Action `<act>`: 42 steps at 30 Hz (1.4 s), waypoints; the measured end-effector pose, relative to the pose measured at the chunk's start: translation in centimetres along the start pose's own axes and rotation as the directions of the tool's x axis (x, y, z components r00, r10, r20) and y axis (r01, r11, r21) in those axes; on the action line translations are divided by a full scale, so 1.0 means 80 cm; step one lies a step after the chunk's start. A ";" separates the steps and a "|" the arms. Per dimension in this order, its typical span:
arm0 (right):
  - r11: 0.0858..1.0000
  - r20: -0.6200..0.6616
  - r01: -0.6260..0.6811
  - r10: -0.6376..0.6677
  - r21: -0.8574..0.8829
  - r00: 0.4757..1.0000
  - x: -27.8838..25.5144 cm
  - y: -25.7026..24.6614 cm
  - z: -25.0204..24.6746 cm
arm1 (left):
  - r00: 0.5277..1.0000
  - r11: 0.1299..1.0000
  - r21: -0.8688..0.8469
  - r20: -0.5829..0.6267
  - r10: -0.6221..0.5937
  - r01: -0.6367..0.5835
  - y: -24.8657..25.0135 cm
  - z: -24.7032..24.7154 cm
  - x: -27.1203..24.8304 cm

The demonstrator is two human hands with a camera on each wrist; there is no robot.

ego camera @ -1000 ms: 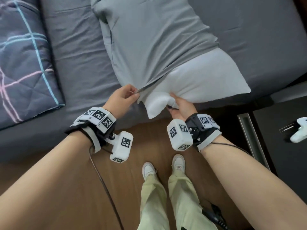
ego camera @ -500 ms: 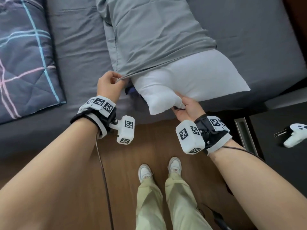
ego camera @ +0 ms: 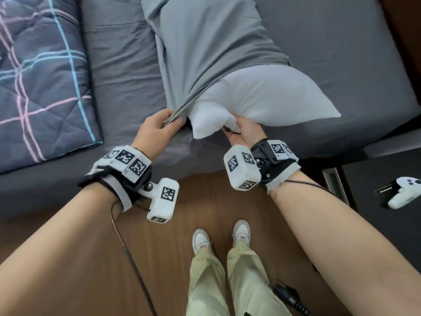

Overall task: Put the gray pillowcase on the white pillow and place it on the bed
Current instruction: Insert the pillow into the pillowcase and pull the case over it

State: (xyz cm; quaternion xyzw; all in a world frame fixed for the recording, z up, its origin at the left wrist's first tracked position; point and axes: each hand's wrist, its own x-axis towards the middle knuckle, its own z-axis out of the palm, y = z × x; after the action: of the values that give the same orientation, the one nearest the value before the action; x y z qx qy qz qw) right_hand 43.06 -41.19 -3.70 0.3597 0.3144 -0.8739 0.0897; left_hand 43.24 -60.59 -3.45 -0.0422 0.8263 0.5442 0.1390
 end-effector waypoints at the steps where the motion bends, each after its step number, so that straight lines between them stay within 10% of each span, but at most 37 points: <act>1: 1.000 -0.007 -0.005 0.005 -0.008 1.000 0.001 0.005 0.006 | 1.000 1.000 -0.011 0.018 -0.007 0.007 0.003 -0.005 -0.005; 11: 0.974 0.061 -0.082 0.097 -0.211 0.993 0.010 0.027 0.023 | 0.998 0.931 0.365 0.061 -0.009 -0.014 0.021 -0.012 -0.022; 18: 0.938 0.209 -0.170 0.240 -0.302 0.948 0.003 0.044 0.003 | 0.994 0.988 0.155 0.111 -0.019 0.002 0.026 -0.003 -0.022; 22: 0.916 0.148 -0.198 0.263 -0.349 0.954 0.006 0.038 0.004 | 0.975 0.977 0.214 0.213 -0.071 0.025 0.008 0.005 -0.037; 31: 0.941 -0.074 -0.233 0.222 -0.246 0.972 -0.004 0.001 -0.130 | 0.984 0.873 0.468 0.044 -0.175 0.135 -0.002 -0.003 -0.001; 42: 0.916 -0.148 -0.124 0.071 -0.383 0.986 0.004 -0.063 -0.185 | 0.986 0.730 0.664 0.081 0.144 -0.161 0.067 0.131 0.042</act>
State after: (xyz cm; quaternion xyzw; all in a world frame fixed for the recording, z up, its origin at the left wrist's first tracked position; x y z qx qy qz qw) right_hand 49.36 -28.14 -9.53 0.4064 0.4691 -0.7627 0.1822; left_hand 40.76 -48.57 -3.52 0.0847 0.9652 0.2220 0.1094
